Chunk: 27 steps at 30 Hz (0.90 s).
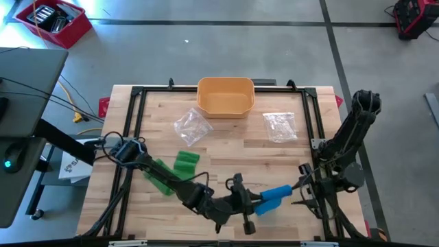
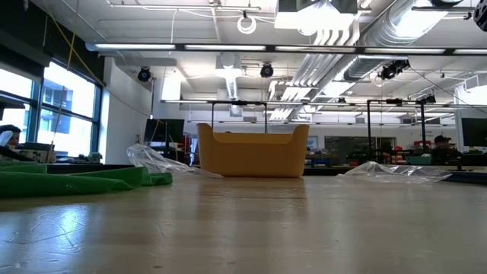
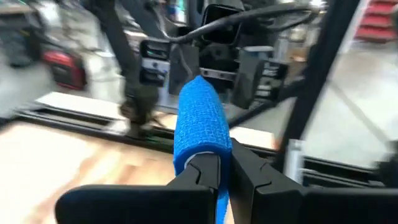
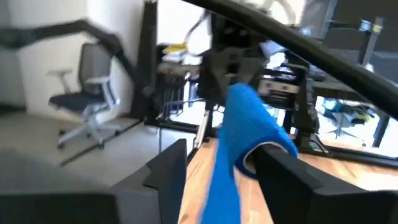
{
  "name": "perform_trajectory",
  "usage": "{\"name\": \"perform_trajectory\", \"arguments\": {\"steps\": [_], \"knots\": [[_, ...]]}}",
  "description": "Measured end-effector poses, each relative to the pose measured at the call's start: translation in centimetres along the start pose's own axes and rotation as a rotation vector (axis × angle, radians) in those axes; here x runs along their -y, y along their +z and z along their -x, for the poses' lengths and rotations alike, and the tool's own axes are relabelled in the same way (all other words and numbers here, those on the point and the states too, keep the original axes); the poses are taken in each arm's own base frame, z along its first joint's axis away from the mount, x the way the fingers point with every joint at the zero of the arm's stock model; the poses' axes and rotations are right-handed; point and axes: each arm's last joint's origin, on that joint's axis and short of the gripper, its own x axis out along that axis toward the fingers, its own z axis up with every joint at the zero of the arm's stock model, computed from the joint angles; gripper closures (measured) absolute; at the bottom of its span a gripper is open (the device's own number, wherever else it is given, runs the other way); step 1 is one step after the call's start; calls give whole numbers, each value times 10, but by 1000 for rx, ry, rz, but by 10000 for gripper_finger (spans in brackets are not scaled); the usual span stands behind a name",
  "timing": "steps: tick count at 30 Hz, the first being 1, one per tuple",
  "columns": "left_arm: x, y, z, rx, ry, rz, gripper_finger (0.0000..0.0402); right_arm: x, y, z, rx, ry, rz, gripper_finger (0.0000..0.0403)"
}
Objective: Roll bandage
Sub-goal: Roll the blue bandage
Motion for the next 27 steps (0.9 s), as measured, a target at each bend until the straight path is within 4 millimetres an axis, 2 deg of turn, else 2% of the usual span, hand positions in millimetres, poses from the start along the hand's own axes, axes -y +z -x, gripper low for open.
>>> {"name": "perform_trajectory", "arguments": {"steps": [6,13,15,19,27], "knots": [[-12,7,-9,-34,-124,111,394,-17,14,3,-116,0,169,211],[-25,-3,-13,-61,-159,219,394,-44,27,9,-244,-46,361,211],[-30,-12,-9,-70,-142,249,394,-52,26,10,-271,-48,372,211],[-41,-34,6,-52,-138,330,394,-62,11,11,-328,-52,374,211],[-64,-89,56,190,-290,537,394,-64,-12,-1,-360,-143,208,211]]}}
